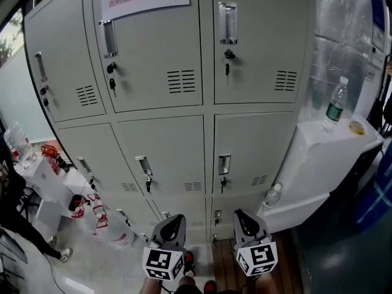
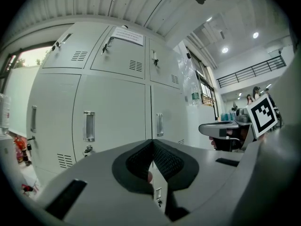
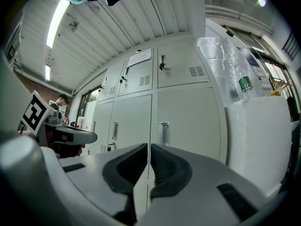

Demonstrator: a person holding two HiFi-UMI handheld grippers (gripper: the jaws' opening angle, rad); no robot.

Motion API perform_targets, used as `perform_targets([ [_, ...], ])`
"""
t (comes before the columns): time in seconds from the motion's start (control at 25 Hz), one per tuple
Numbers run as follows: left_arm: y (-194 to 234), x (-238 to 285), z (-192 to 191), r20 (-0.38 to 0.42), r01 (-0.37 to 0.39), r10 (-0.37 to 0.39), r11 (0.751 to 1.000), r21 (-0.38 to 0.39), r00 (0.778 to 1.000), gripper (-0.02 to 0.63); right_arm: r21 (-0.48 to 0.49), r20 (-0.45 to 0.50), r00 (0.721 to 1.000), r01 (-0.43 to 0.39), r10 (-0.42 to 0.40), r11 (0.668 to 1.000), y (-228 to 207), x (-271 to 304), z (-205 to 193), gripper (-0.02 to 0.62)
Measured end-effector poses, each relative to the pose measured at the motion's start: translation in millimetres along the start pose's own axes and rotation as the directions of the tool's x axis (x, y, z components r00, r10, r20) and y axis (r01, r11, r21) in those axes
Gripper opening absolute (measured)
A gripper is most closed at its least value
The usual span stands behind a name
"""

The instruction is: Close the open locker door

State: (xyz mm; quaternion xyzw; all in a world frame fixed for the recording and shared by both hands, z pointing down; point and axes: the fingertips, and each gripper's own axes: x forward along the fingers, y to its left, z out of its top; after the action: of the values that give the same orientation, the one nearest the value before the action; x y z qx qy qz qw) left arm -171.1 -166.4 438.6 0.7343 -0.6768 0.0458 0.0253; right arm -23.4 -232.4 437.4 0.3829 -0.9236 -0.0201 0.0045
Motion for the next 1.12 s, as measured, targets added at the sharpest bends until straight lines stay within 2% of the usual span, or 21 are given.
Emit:
perform_targets([
  [0.24,-6,-6,-6,-0.005,0.006,-0.006,1.000,-0.001,1.000,0.021,0.015,-0.019,1.000,0.010,-0.009,1.000,-1,-14,-12,0.025],
  [0.72,-14,-7,-1,0.001,0.021,-0.021,1.000,0.008,1.000,0.021,0.008,-0.014,1.000,-0.016,0.016,1.000,7,-14,-11,0.020],
  [1.12,-16,-7,2,0.007,0.021,-0.021,1.000,0.009,1.000,0.021,0.011,-0.013,1.000,-0.007,0.007,1.000,4,-16,-9,0.020],
])
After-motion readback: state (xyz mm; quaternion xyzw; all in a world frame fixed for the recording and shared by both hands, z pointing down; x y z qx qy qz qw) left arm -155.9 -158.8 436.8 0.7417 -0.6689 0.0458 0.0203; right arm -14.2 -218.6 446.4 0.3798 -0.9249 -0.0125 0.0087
